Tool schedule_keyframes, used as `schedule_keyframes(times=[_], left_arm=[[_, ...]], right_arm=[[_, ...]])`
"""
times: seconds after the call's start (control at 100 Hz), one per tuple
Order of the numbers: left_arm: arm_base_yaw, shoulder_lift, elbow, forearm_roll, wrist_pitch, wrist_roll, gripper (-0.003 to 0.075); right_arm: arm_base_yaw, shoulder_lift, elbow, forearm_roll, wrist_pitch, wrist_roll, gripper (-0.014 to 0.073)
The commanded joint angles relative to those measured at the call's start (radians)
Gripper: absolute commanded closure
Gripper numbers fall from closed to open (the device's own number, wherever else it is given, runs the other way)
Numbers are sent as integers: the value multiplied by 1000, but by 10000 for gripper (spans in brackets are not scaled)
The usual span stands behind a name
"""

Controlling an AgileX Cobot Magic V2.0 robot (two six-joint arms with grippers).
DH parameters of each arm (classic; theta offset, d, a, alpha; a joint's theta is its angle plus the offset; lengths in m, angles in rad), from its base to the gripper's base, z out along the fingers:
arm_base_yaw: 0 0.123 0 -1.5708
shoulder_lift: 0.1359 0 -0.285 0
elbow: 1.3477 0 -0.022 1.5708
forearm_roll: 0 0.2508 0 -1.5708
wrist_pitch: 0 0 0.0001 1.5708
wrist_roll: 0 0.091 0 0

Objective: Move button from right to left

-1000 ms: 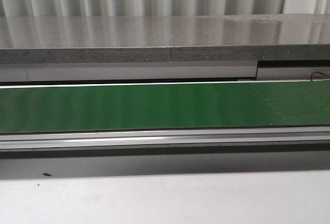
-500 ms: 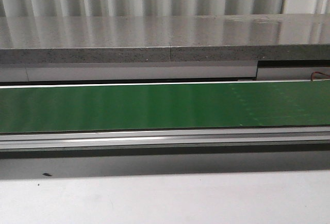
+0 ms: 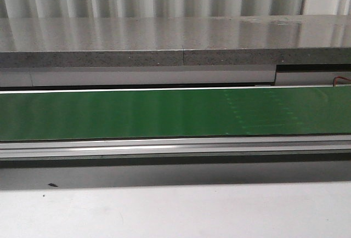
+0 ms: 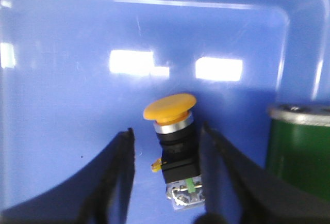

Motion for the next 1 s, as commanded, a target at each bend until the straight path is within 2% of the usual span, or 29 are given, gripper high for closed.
schedule_keyframes(times=[0.0, 0.23, 0.35, 0.99], left_arm=[[-11, -112, -27, -36, -43, -50, 584], [-71, -255, 32, -43, -94, -188, 741], [-118, -339, 116, -49, -156, -252, 741], [-408, -807, 630, -49, -490, -255, 741]], right_arm=[[3, 1, -25, 4, -78, -8, 643], [3, 1, -25, 4, -78, -8, 643], [3, 1, -25, 4, -78, -8, 643], [3, 1, -25, 4, -78, -8, 643]])
